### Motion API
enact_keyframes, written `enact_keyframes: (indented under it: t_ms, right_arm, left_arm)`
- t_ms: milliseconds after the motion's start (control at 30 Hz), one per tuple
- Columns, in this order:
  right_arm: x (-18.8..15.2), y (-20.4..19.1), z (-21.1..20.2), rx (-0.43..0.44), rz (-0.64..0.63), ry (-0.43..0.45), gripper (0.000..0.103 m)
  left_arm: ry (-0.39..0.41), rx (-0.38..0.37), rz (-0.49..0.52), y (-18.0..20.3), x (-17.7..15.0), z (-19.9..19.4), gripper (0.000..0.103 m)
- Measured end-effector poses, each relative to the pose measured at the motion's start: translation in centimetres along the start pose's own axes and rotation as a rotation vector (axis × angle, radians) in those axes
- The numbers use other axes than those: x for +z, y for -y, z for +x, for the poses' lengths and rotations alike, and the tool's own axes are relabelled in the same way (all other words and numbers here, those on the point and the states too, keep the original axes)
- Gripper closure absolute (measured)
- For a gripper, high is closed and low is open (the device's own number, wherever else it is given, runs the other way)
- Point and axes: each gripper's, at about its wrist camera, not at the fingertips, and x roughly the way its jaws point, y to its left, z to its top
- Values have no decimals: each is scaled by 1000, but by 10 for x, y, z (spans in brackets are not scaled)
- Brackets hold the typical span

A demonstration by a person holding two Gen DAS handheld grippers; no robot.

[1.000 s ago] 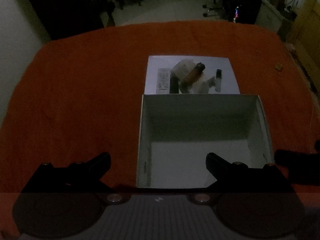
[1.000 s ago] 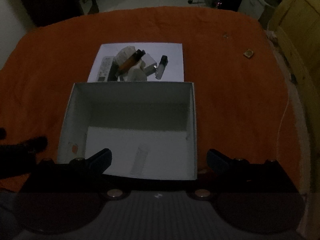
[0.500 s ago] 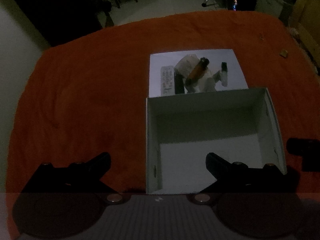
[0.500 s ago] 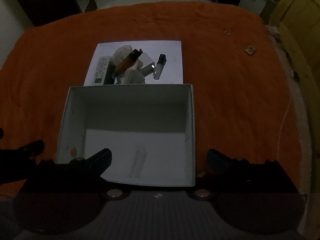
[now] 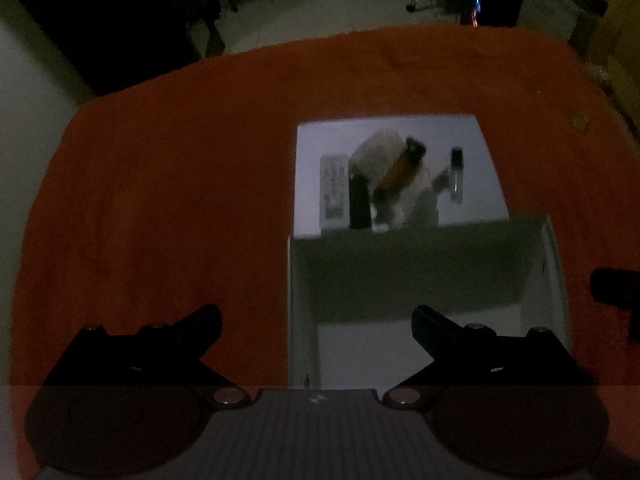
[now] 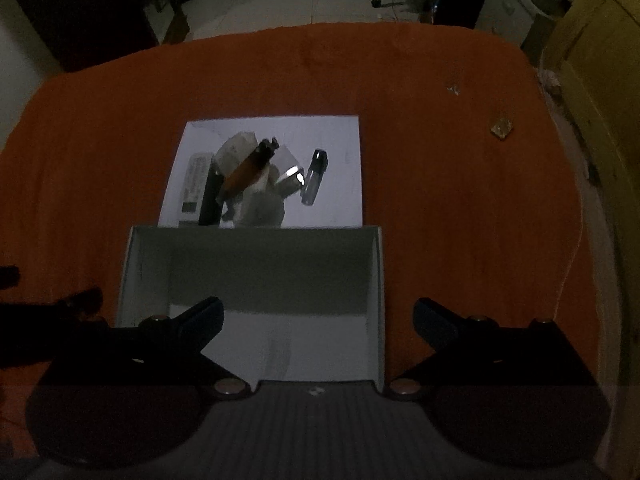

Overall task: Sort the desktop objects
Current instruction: 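Move both grippers over the box toward the objects on the white sheet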

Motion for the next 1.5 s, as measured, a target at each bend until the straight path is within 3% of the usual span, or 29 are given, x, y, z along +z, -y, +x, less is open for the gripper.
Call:
enact_keyframes:
  t_ms: [500, 833, 1200, 1500]
  right_arm:
    - [72, 9, 28, -13, 2, 29, 0]
    - [110, 15, 63, -30, 16, 30, 0]
    - [142, 23, 102, 23, 43, 21, 0]
    - [150, 31, 124, 65, 42, 42, 0]
  left_arm:
    - [-3, 10, -34, -5, 59, 44, 1]
    - [26, -53, -79, -8, 106, 72, 1]
    - [-27, -143, -142, -7, 121, 121, 1]
    - [-14, -189, -111, -7, 130, 158, 1]
